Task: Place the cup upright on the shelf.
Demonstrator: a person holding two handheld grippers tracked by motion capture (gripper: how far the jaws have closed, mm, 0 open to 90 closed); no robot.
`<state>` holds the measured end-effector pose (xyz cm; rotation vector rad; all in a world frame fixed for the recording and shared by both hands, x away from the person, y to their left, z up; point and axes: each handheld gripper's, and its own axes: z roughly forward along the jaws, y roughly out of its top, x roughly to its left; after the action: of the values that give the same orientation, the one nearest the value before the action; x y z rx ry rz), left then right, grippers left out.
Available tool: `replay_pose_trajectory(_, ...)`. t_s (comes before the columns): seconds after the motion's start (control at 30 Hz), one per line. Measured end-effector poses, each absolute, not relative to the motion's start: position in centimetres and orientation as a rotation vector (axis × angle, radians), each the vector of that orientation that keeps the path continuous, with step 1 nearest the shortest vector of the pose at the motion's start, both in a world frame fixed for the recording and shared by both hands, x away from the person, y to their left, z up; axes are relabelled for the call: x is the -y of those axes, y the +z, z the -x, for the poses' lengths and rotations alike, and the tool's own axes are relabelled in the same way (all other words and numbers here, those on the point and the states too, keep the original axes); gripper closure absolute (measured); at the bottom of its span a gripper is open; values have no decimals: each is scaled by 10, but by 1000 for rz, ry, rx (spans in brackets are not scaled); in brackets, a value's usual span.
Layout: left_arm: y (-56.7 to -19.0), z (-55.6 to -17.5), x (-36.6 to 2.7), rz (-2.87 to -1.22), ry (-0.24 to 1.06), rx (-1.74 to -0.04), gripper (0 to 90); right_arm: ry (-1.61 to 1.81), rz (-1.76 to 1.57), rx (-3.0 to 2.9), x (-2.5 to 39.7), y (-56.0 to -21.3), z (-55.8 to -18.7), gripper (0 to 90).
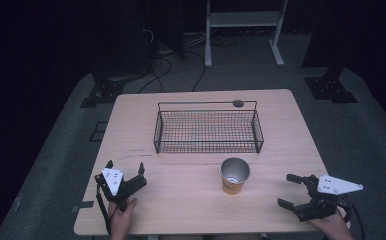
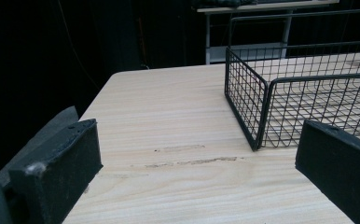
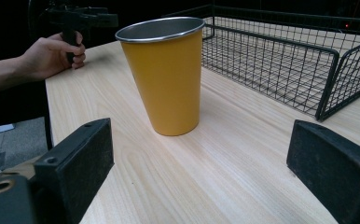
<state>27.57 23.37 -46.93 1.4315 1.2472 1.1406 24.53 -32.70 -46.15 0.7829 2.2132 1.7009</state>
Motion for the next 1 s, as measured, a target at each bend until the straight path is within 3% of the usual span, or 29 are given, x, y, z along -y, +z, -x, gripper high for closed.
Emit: replay_pose_trajectory(1.0,-469,-274,-233,-1435,1139,-1235,0,1653,-693,-2304,286,-451,-254,65)
